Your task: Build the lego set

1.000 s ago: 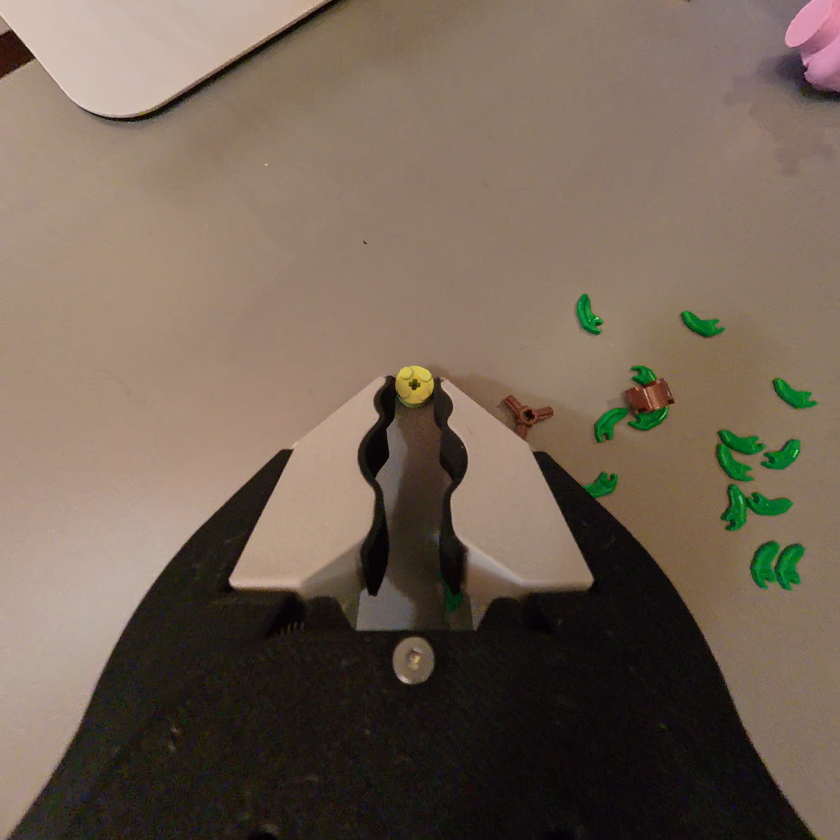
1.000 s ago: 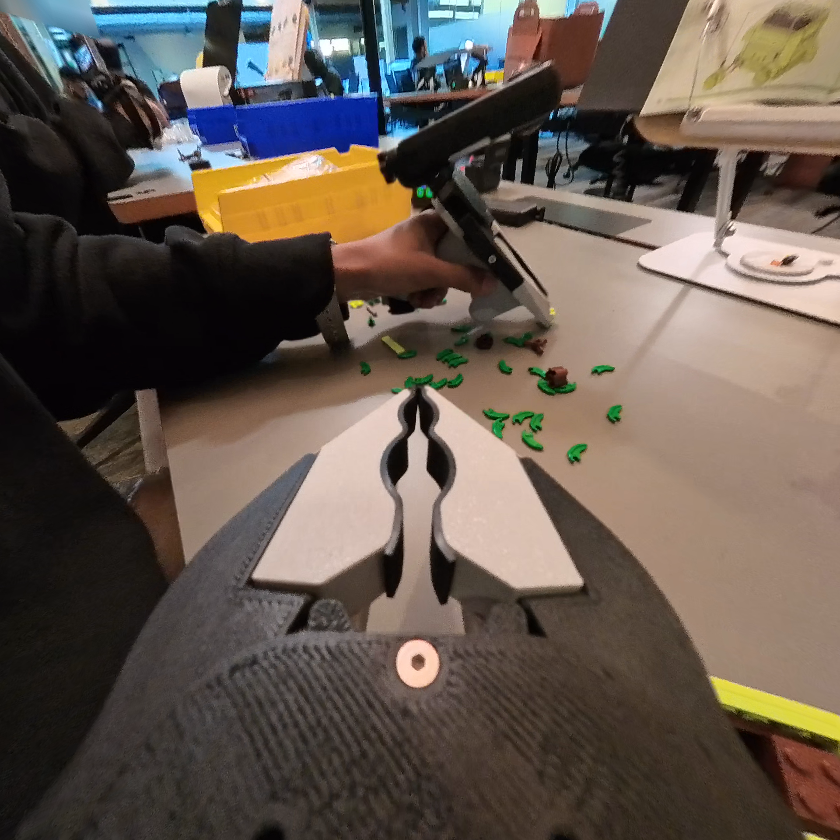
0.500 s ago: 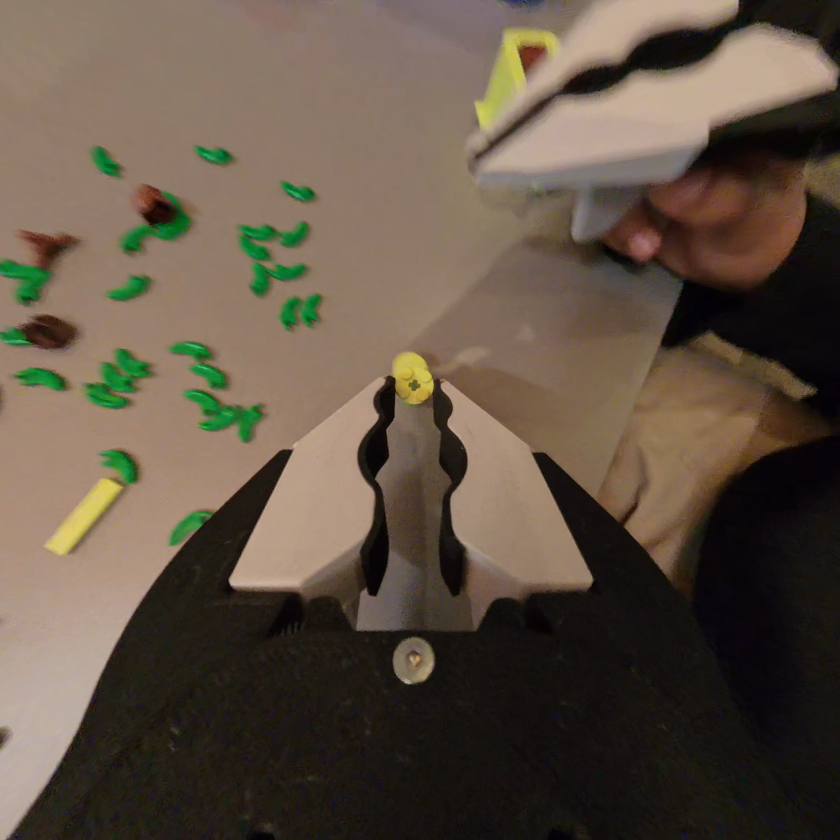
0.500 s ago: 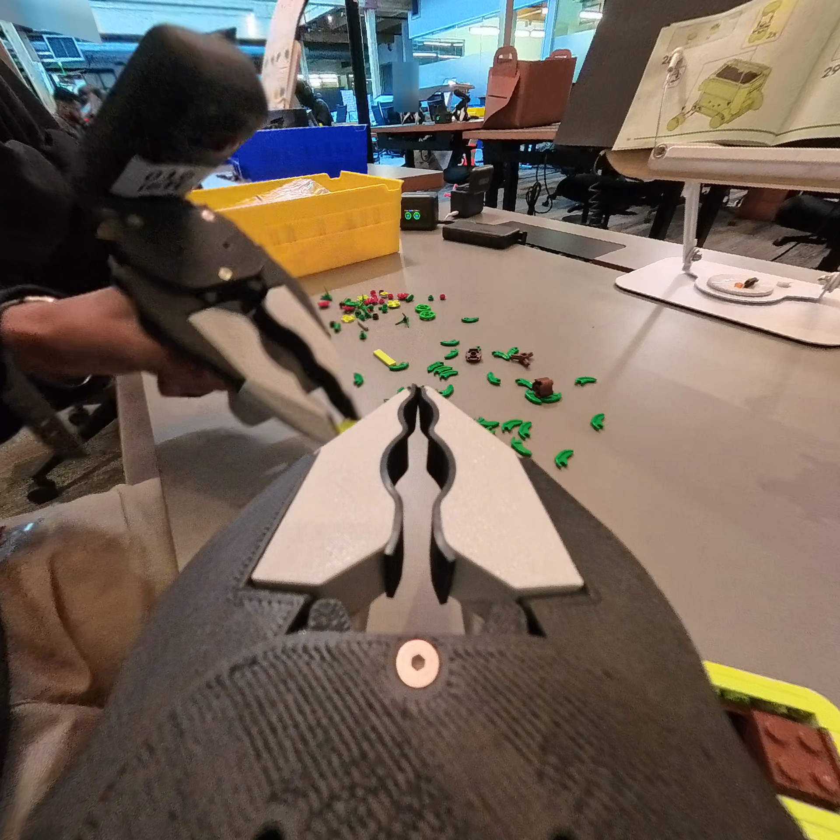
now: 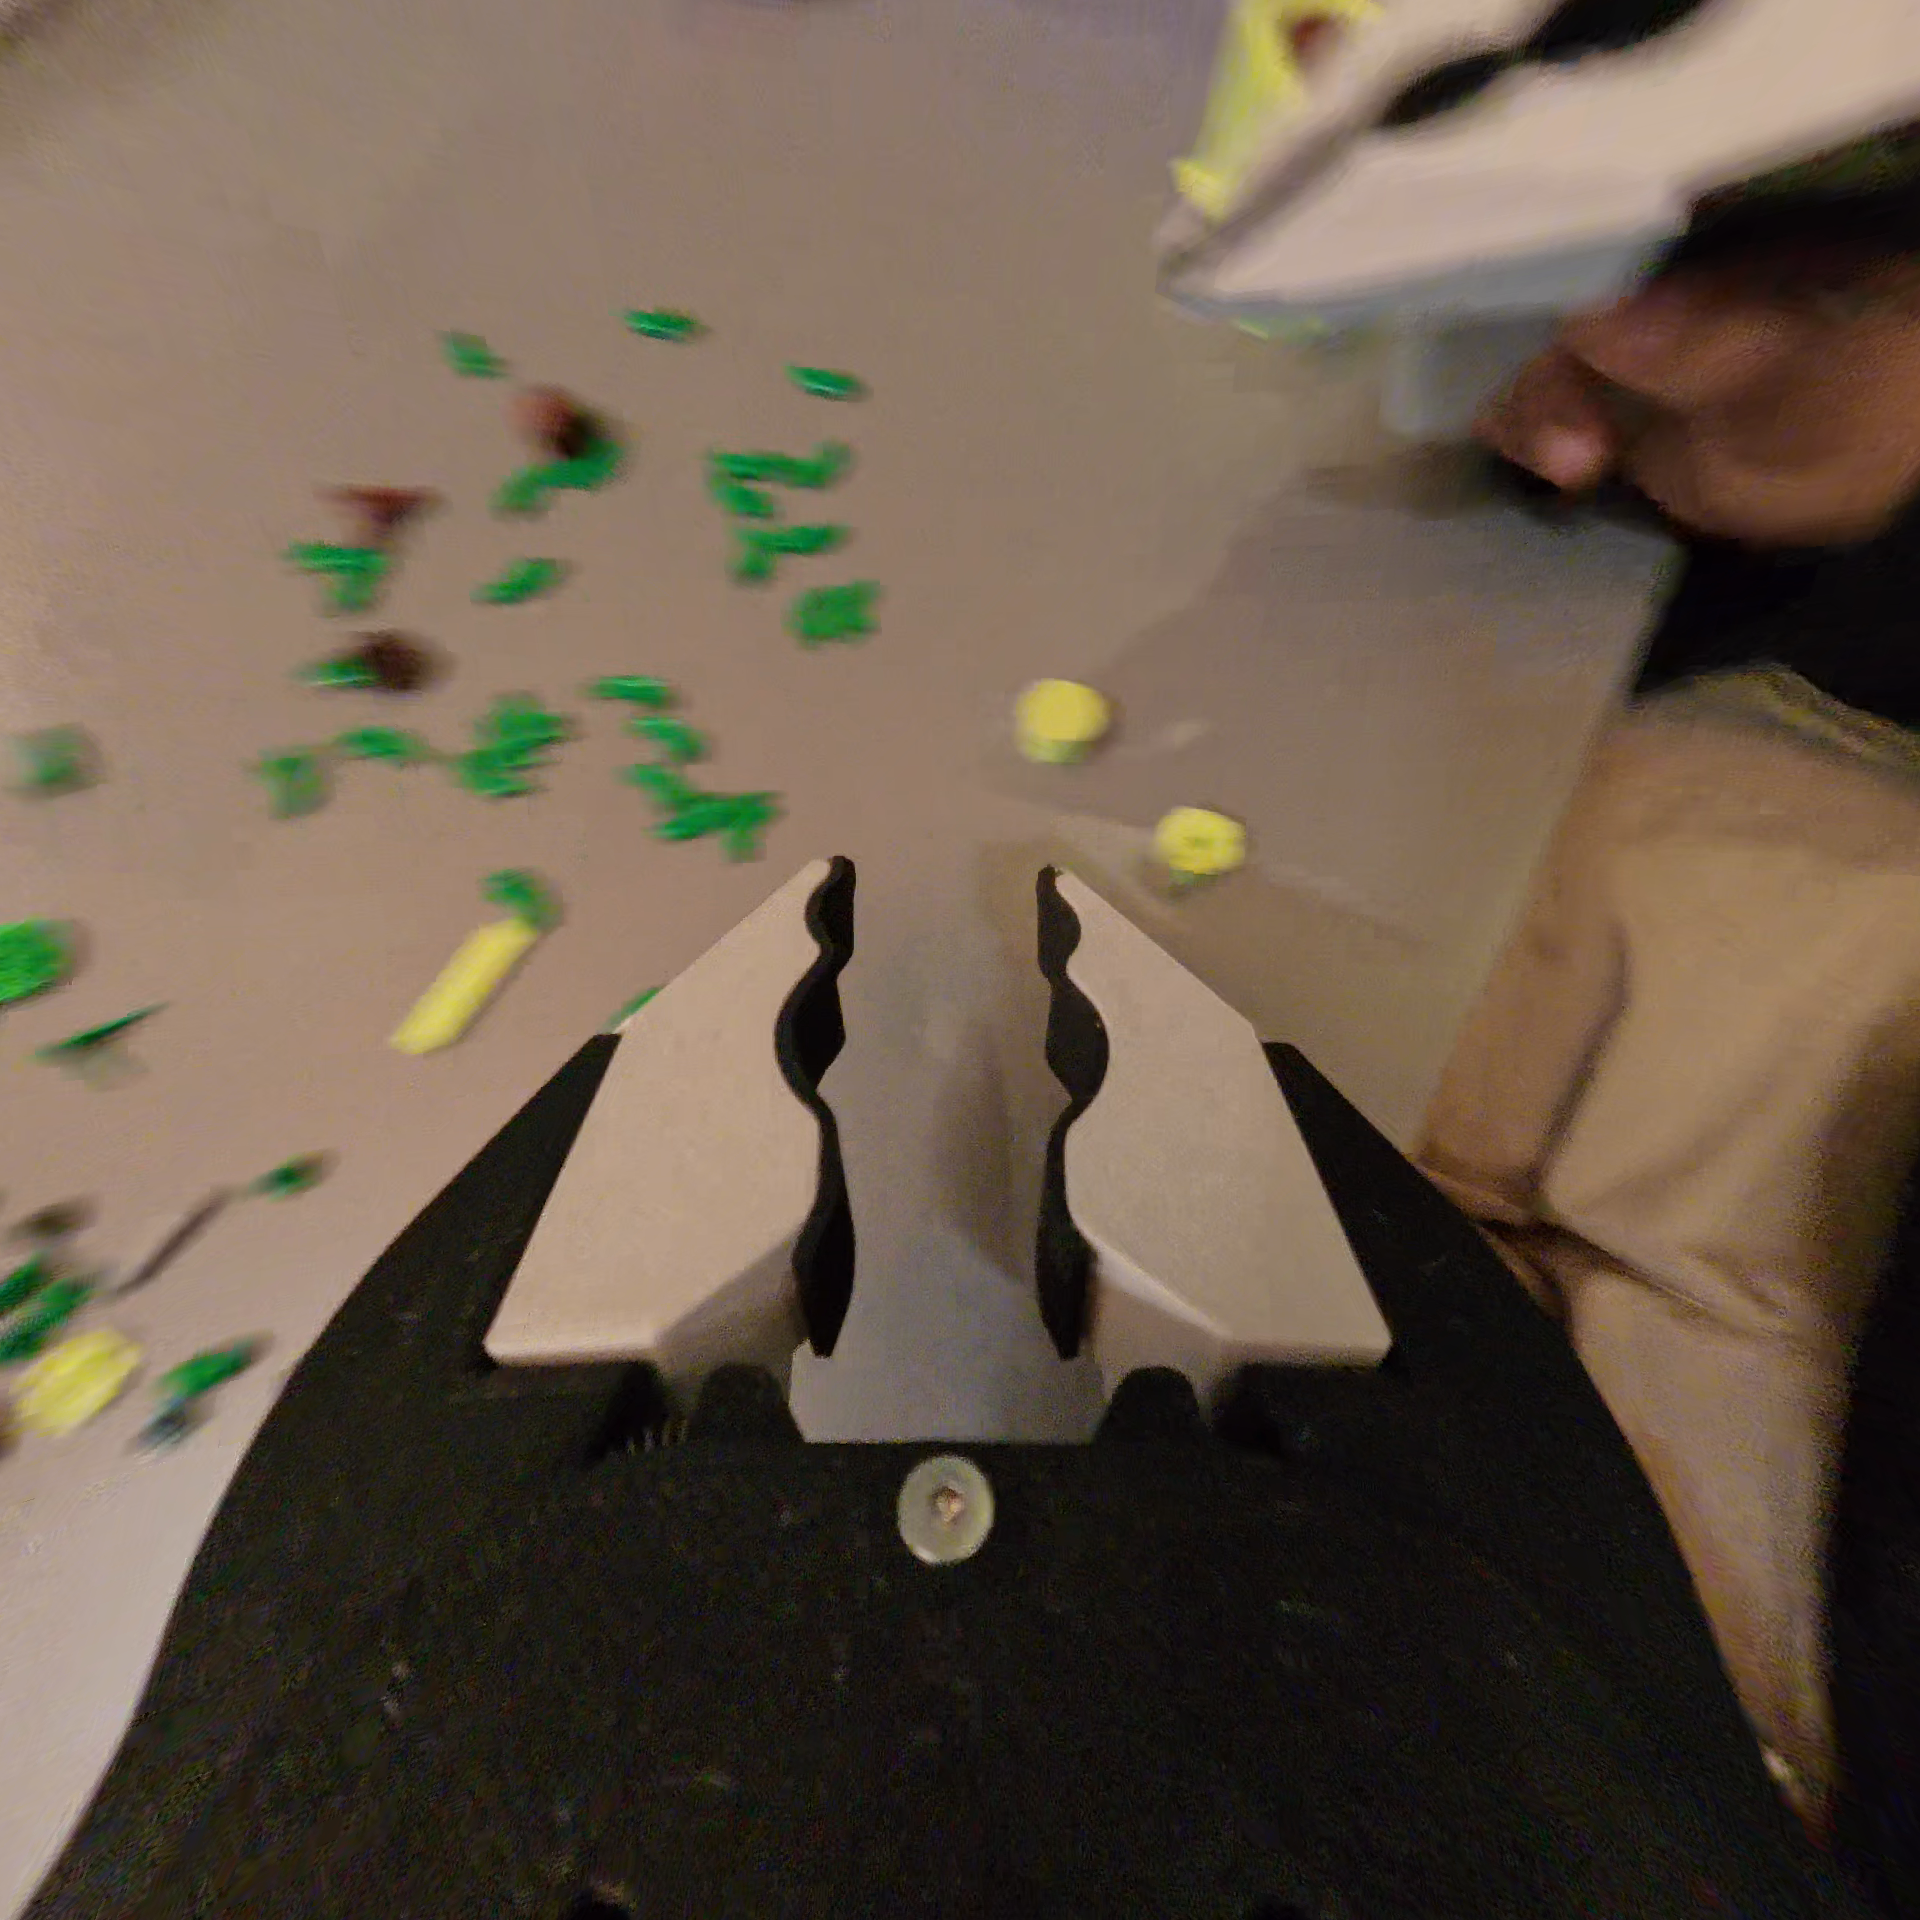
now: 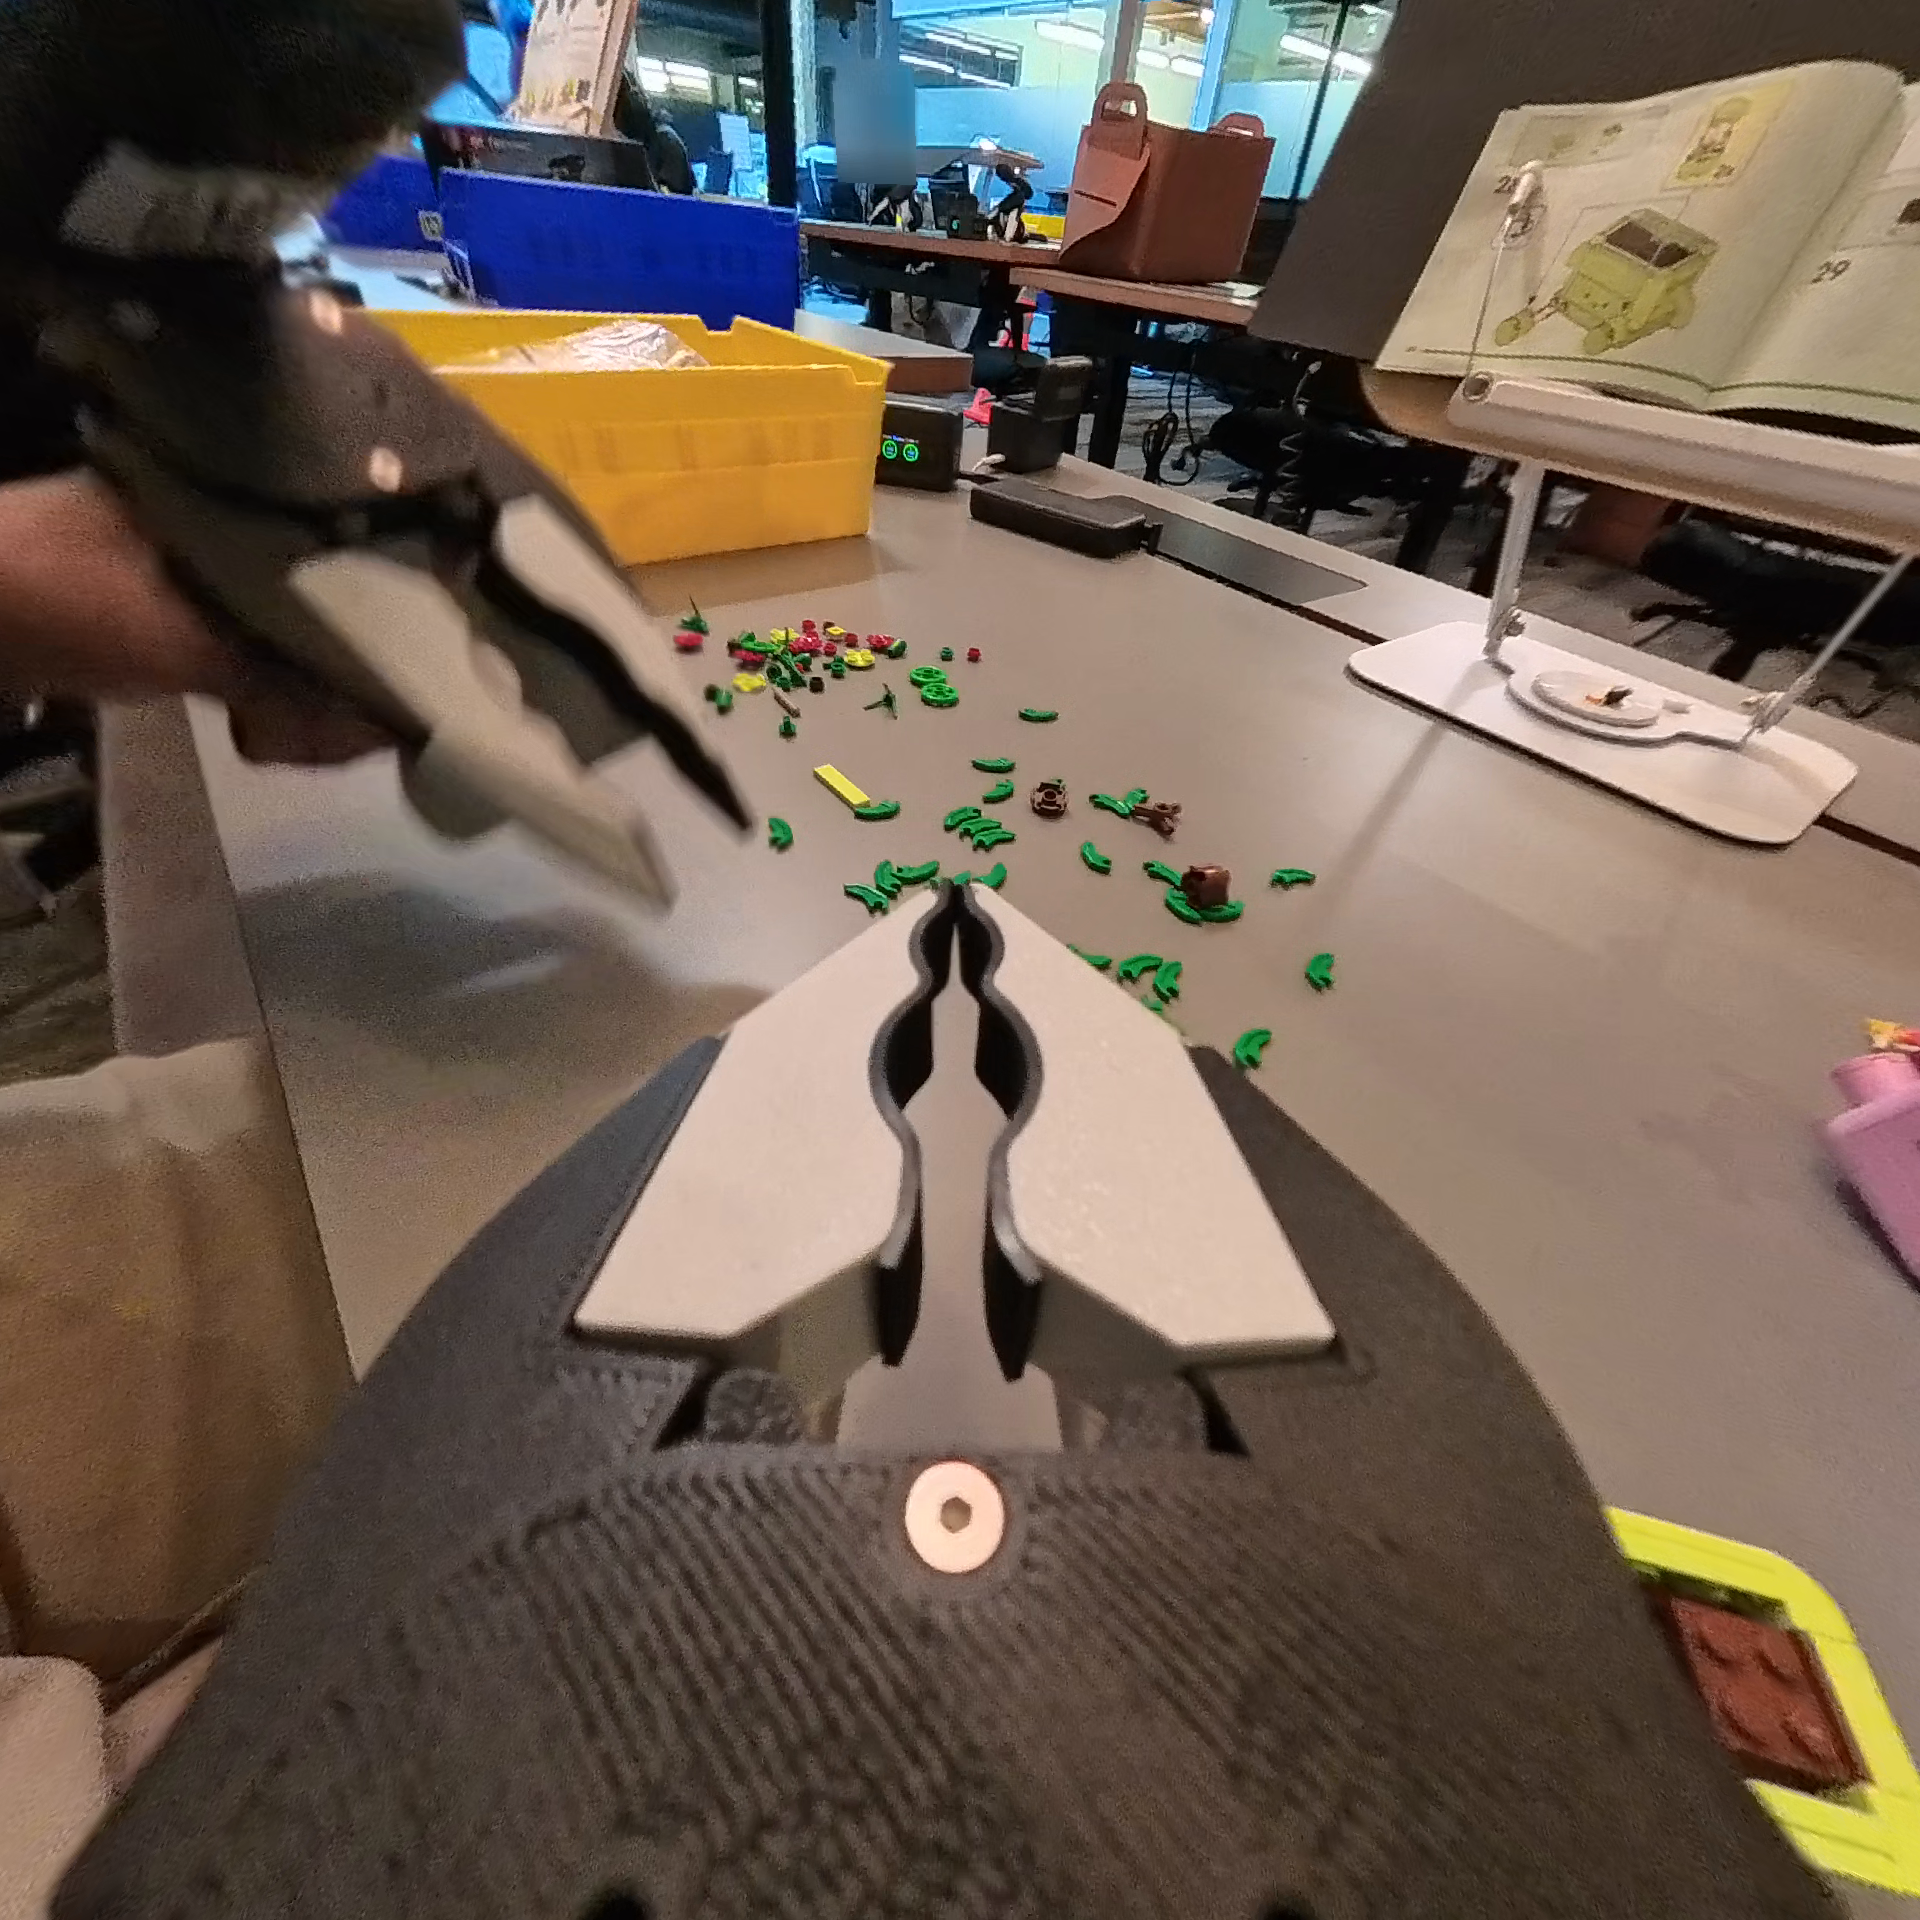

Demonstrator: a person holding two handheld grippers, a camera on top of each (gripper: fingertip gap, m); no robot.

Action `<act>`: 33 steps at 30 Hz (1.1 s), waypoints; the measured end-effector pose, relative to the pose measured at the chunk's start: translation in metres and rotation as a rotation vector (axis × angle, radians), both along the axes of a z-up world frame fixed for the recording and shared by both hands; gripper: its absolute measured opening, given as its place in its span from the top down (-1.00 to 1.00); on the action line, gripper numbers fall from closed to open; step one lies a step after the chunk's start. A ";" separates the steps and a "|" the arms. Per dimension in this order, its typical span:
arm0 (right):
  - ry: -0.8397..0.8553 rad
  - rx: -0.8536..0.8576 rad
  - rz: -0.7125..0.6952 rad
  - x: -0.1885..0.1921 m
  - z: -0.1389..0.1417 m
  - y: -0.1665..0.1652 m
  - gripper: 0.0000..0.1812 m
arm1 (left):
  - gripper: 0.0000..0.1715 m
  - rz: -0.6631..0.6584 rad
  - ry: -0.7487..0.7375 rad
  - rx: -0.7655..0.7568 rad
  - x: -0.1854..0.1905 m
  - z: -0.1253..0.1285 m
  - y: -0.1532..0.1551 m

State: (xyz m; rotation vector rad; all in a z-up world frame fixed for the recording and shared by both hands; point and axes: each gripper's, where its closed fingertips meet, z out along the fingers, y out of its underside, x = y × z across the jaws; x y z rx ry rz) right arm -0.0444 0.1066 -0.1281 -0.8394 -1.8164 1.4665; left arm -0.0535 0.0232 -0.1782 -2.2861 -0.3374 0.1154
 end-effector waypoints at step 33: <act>0.054 0.056 -0.163 -0.008 0.002 0.013 1.00 | 0.79 0.499 -0.133 0.063 -0.145 -0.029 -0.142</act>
